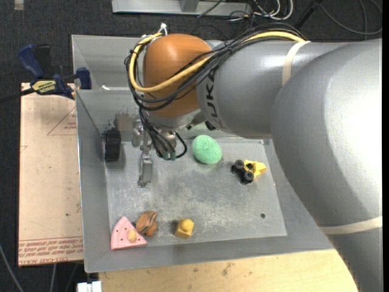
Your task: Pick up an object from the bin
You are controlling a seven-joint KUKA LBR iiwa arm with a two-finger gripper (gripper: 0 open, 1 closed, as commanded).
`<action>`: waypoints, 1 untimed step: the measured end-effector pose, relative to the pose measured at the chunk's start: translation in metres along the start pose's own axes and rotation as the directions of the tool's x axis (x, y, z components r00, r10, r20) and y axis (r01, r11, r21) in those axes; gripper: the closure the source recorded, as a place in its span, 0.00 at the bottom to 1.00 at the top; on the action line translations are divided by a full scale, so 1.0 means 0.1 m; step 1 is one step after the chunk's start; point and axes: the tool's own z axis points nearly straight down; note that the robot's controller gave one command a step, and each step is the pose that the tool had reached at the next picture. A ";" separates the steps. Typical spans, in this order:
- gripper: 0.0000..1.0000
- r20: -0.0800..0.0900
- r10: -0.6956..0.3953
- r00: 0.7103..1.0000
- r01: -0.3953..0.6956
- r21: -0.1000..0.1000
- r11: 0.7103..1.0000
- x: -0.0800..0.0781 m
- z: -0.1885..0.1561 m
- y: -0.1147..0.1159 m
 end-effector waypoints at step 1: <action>0.00 0.007 0.003 1.000 -0.003 -0.001 1.000 -0.02 -0.05 -0.01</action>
Offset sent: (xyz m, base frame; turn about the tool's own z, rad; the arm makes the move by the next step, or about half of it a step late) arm -0.0038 0.0331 -0.0348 -0.3298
